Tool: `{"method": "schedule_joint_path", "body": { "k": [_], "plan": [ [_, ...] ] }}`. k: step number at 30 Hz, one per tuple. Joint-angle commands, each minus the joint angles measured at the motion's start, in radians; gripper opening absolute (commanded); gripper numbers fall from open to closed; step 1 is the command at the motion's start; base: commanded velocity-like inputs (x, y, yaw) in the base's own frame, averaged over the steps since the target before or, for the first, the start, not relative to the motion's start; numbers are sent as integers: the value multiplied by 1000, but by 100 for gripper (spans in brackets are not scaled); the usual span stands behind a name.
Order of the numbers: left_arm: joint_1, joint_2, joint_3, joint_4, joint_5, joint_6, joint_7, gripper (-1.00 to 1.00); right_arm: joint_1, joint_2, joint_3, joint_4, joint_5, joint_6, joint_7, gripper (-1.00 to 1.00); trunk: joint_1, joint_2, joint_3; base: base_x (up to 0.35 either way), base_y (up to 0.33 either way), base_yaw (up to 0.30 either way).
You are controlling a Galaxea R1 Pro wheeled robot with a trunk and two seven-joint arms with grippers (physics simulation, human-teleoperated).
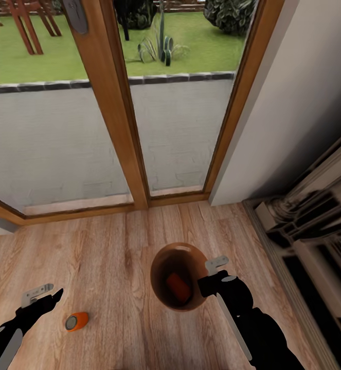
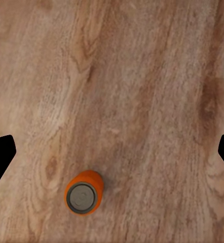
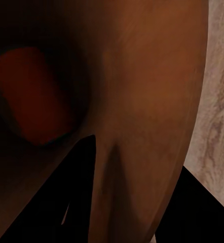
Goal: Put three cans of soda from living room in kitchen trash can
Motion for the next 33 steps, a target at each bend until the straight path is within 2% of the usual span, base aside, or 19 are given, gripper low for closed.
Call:
{"method": "schedule_joint_path", "body": {
  "k": [1, 11, 13, 19, 33],
  "plan": [
    [0, 0, 0, 0, 0, 0, 0, 100, 0, 0, 1, 0, -16, -1, 0, -100, 4, -7, -3, 0, 0, 0],
    [0, 0, 0, 0, 1, 0, -1, 100, 0, 0, 1, 0, -16, -1, 0, -100, 42, -77, -35, 0, 0, 0],
    [0, 0, 0, 0, 1, 0, -1, 100, 0, 0, 18, 0, -16, -1, 0, -100, 50, -91, -41, 0, 0, 0],
    [0, 0, 0, 1, 1, 0, -1, 100, 0, 0, 38, 0, -16, -1, 0, -100, 73, -133, -60, 0, 0, 0],
    [0, 1, 0, 9, -1, 0, -1, 100, 0, 0, 41, 0, -16, -1, 0, -100, 127, -231, -103, 0, 0, 0]
  ]
}}
